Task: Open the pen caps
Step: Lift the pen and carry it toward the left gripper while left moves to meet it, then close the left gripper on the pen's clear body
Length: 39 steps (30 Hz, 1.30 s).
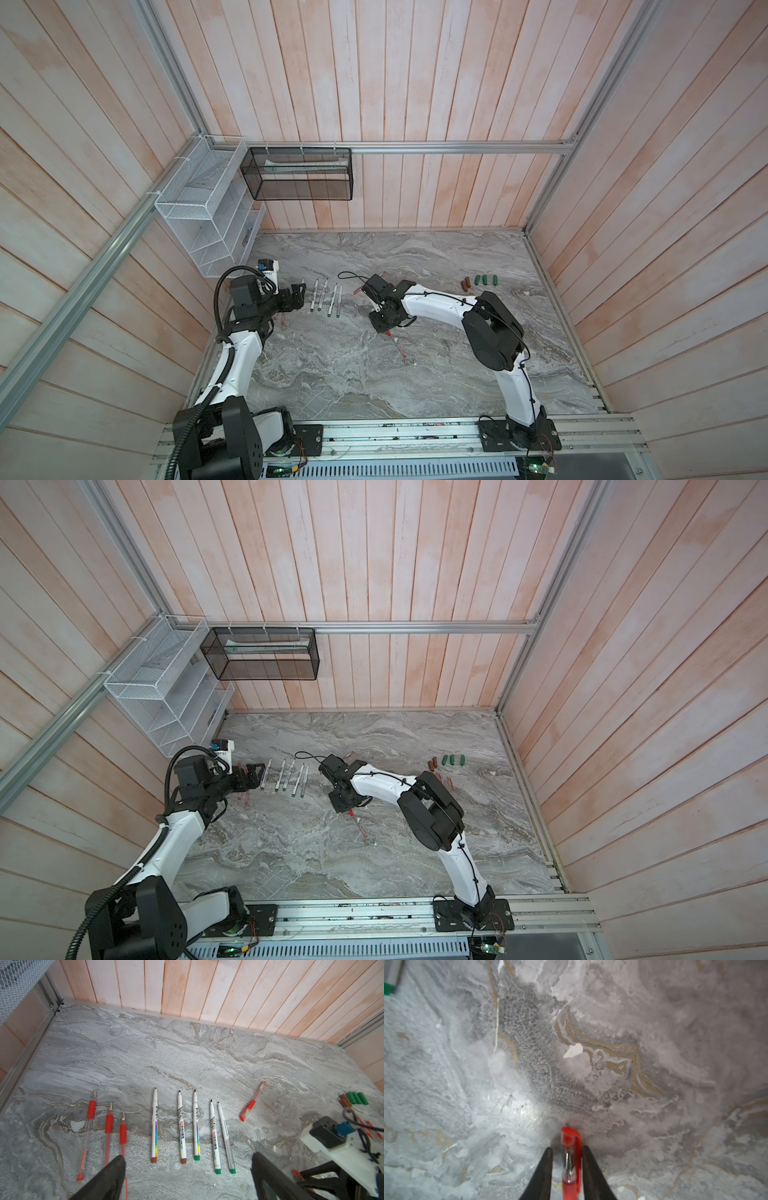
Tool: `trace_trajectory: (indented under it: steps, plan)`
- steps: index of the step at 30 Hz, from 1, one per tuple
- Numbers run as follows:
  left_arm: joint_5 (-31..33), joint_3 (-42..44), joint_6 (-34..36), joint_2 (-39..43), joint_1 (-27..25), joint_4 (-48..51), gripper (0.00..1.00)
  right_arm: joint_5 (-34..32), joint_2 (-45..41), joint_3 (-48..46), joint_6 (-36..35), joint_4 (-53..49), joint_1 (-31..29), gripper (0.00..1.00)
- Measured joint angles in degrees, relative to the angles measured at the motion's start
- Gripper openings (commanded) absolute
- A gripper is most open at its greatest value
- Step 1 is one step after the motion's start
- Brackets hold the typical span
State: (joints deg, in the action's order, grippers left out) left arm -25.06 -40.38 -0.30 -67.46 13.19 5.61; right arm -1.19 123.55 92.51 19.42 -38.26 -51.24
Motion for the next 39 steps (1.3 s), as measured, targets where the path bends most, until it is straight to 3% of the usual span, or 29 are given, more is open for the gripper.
trace_trajectory:
  steps: [7,15,20,28,34,39]
  plan:
    - [0.0,0.0,-0.22,0.0,0.0,0.0,0.96,0.15,0.0,0.37,-0.83,-0.22,0.81,0.06]
    - [-0.28,0.0,-0.42,0.0,0.0,0.0,0.96,1.09,-0.9,0.48,-1.14,-0.24,3.72,0.04]
    - [-5.27,0.0,-1.14,0.0,-0.2,-0.07,0.95,4.2,-8.59,-1.97,0.72,4.87,7.74,0.04]
    - [-21.99,2.21,-9.68,-0.42,-3.67,-6.43,0.94,11.39,-26.88,-17.88,10.71,31.1,10.62,0.0]
    - [-33.24,6.01,-18.67,-1.46,-6.78,-14.14,0.89,17.7,-30.56,-34.12,23.65,57.37,10.56,0.0]
    - [-38.8,6.01,-24.72,-2.36,-9.99,-20.28,0.87,21.94,-29.44,-39.17,33.29,74.58,9.16,0.0]
